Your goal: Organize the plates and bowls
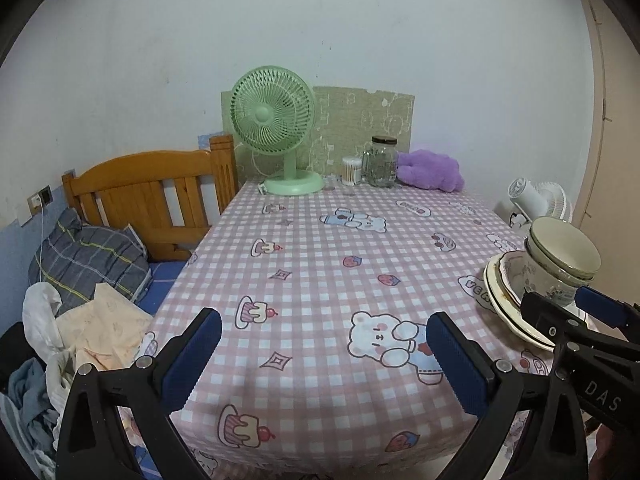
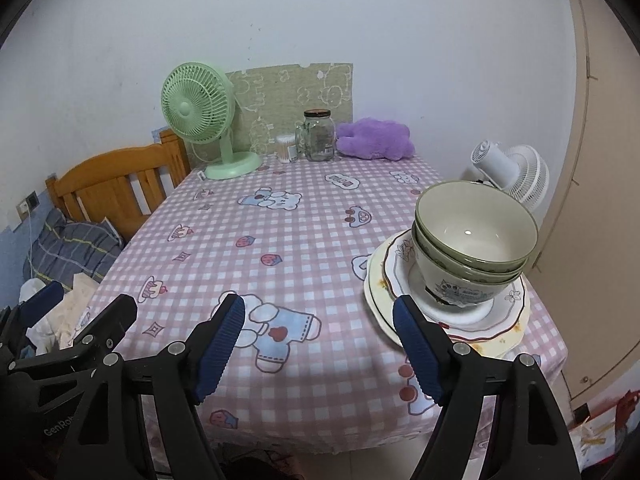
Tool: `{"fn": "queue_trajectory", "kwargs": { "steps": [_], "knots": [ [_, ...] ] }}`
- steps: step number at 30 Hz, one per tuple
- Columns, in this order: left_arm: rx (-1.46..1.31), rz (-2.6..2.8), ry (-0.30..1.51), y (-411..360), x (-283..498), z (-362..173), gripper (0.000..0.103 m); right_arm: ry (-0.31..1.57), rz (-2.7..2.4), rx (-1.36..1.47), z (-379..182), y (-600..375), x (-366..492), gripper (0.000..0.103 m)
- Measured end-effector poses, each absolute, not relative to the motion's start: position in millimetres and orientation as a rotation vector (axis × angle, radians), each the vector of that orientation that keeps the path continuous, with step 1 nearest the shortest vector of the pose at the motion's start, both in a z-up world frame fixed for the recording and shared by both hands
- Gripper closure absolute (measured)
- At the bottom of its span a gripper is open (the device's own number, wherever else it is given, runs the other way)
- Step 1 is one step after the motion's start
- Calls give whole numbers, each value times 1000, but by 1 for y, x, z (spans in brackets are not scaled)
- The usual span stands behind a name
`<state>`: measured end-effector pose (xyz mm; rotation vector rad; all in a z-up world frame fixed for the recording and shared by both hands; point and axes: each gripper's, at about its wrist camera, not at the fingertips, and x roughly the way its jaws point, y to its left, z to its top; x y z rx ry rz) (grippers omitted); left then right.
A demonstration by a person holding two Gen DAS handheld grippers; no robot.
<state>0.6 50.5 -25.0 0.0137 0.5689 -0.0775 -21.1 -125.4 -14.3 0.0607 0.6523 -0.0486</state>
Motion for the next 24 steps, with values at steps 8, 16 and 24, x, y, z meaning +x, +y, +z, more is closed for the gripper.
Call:
{"fn": "queue_trajectory", "kwargs": {
  "steps": [8,16,24],
  "knots": [
    [-1,-80,569,56,0,-25,0,650,-41,57,-14,-120,-24,24],
    [0,-71,569,55,0,-23,0,650,-39,53,-14,-118,-23,24],
    [-8,-81,584,55,0,-25,0,657,-44,55,-14,-119,-23,24]
  ]
}}
